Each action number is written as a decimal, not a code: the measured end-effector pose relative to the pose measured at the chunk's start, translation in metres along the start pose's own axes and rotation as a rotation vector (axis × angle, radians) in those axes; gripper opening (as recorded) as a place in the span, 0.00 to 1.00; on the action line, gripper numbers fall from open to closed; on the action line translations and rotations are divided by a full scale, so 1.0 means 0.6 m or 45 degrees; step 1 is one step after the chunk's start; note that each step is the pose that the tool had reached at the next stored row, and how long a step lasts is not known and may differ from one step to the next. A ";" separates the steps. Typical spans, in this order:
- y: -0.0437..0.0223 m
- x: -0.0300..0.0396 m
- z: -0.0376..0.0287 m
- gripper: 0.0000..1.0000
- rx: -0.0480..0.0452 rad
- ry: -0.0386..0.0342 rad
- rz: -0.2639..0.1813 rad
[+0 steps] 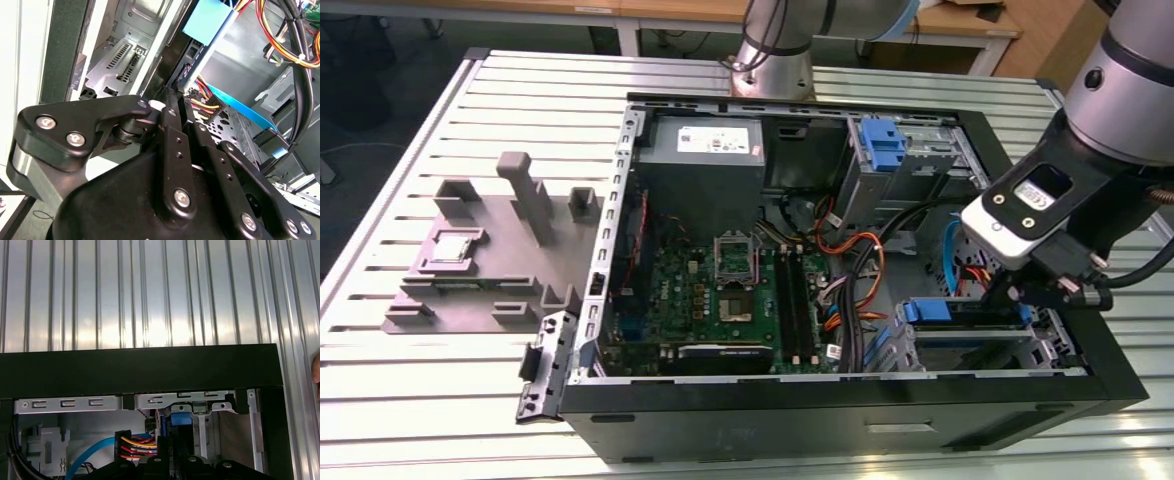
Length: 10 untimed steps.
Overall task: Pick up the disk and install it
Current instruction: 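Insert the first disk wire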
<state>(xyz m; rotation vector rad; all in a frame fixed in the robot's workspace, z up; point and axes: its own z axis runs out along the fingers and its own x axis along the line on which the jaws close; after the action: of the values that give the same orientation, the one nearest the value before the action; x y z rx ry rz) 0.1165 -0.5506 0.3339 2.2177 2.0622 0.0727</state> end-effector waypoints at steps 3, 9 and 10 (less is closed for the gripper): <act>0.000 0.000 0.001 0.17 0.000 -0.0001 0.000; 0.000 0.000 0.003 0.17 0.000 -0.0001 0.000; 0.000 0.000 0.003 0.17 0.000 0.0000 0.000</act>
<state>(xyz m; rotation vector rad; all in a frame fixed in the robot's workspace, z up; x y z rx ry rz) 0.1165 -0.5507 0.3321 2.2177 2.0622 0.0728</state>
